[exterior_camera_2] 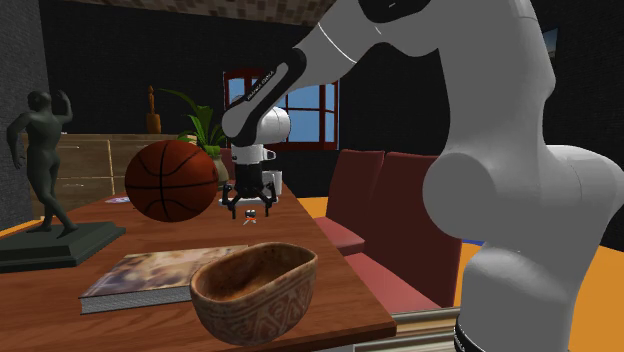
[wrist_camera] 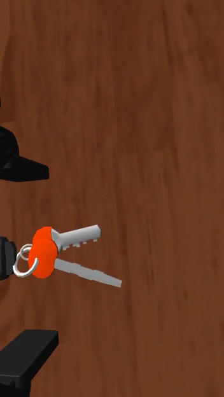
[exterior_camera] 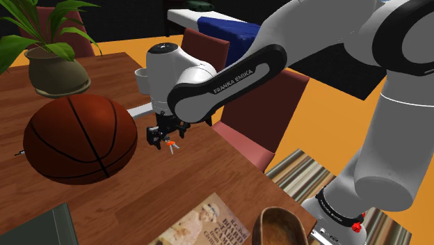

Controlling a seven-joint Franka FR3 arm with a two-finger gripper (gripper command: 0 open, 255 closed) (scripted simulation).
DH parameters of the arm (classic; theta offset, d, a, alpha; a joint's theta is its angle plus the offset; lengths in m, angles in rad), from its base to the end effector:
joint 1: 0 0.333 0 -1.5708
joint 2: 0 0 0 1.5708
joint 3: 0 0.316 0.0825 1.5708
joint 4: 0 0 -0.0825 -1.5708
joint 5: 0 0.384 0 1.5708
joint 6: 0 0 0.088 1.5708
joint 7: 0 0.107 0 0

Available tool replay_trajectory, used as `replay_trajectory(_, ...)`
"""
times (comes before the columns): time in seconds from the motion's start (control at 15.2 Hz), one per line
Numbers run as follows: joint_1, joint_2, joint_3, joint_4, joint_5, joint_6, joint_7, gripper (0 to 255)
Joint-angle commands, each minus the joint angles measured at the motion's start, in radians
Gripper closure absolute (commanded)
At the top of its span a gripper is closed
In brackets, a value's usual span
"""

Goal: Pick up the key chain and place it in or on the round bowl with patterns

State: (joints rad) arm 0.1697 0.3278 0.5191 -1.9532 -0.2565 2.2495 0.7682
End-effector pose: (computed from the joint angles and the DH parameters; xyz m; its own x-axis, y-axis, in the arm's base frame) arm 0.4846 0.3714 0.3325 0.9975 0.0563 0.0425 0.0556 -0.9983 0.0172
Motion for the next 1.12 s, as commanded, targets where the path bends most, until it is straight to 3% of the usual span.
replay_trajectory(0.0, 0.000, 0.000, 0.000, 0.000, 0.000, 0.000, 0.000, 0)
replay_trajectory(0.07, 0.000, 0.000, 0.000, 0.000, 0.000, 0.000, 0.000, 255)
replay_trajectory(0.66, 0.000, 0.000, 0.000, 0.000, 0.000, 0.000, 0.000, 255)
replay_trajectory(1.06, -0.011, -0.044, 0.014, 0.028, 0.034, -0.065, -0.024, 255)
